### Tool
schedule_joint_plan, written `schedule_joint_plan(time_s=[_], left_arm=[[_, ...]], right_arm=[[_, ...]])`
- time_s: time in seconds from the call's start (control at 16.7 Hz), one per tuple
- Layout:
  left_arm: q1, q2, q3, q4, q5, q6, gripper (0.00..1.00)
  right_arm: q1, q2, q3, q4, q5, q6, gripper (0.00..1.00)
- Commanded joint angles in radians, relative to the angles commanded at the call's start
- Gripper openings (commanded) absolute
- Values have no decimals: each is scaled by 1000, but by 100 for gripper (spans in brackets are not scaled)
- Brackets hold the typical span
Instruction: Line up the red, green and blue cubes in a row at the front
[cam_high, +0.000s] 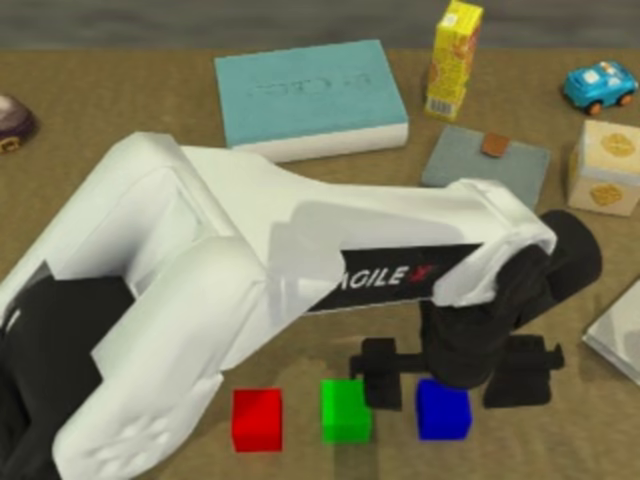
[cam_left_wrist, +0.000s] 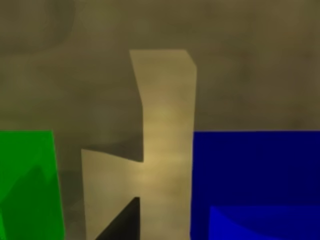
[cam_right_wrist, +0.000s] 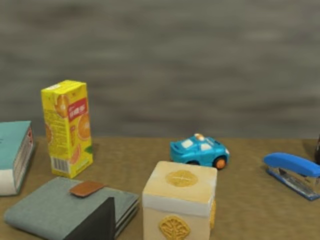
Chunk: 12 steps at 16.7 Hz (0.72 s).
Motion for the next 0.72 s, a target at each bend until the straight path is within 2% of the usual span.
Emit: schedule_joint_plan(time_s=[0.48,0.72], left_arm=[[1,-1,3,-4,0,0,100],[3,-29,78,-108,0,-1,100]], right_arm=[[0,0,0,0,0,0,100],[0,0,0,0,0,0,100]])
